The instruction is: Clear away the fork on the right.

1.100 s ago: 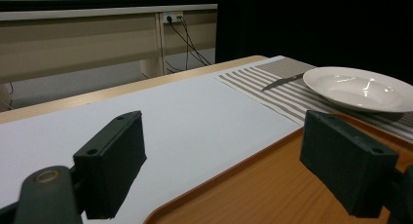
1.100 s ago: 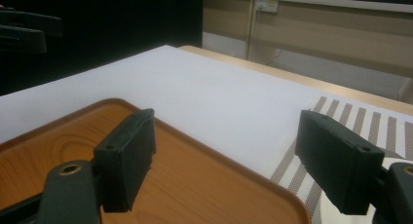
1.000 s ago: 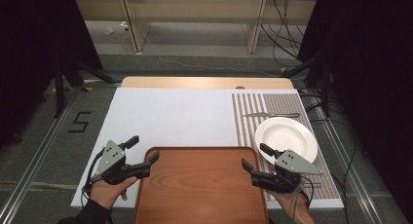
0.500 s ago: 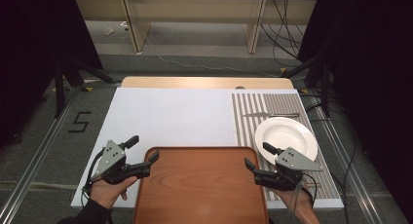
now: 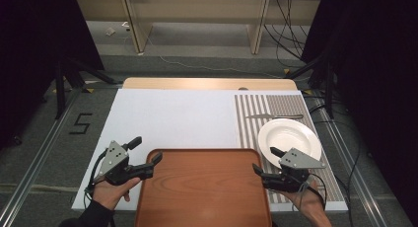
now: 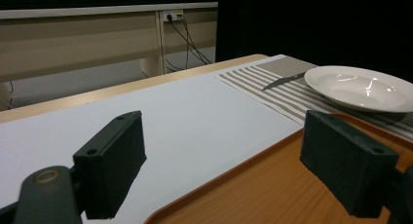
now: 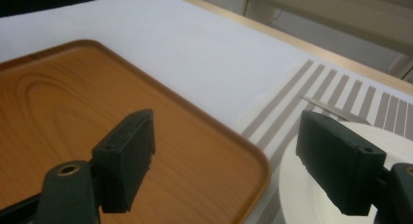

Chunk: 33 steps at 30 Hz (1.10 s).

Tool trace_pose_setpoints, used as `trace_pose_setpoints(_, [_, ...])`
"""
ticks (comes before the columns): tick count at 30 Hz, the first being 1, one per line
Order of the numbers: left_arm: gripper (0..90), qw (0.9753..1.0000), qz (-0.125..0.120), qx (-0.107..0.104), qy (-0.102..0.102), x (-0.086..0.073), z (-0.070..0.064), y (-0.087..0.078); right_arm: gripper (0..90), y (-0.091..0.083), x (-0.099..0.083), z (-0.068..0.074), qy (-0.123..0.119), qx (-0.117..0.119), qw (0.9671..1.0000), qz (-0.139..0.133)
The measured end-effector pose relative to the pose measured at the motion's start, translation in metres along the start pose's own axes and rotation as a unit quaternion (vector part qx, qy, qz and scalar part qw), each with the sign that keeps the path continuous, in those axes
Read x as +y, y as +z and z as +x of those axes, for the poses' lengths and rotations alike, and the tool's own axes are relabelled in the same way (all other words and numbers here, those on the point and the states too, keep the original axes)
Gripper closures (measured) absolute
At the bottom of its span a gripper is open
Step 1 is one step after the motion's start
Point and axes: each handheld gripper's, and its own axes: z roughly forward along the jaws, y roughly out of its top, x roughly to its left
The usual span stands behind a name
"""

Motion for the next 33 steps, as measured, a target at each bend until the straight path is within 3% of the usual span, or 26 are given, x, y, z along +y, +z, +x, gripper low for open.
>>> trace_pose_setpoints(7, [16.1, 1.0000, 0.000, -0.003, 0.004, 0.000, -0.001, -0.001, 23.2, -0.002, -0.003, -0.004, -0.001, 0.006, 0.9989, 0.047])
trace_pose_setpoints(14, [16.1, 1.0000, 0.002, 0.001, 0.000, -0.001, 0.000, -0.001, 23.2, 0.001, -0.009, -0.009, -0.007, 0.012, 0.9953, 0.096])
trace_pose_setpoints(19, [16.1, 1.0000, 0.001, 0.003, 0.002, -0.001, 0.000, -0.003, 23.7, 0.001, -0.015, -0.017, -0.009, 0.013, 0.9897, 0.143])
trace_pose_setpoints(25, [16.1, 1.0000, 0.001, 0.005, 0.002, -0.002, 0.001, -0.004, 24.7, 0.000, -0.019, -0.023, -0.011, 0.012, 0.9858, 0.167])
trace_pose_setpoints(33, [16.1, 1.0000, 0.002, 0.008, 0.001, -0.002, 0.002, -0.006, 27.1, -0.003, -0.028, -0.030, -0.020, 0.011, 0.9761, 0.216])
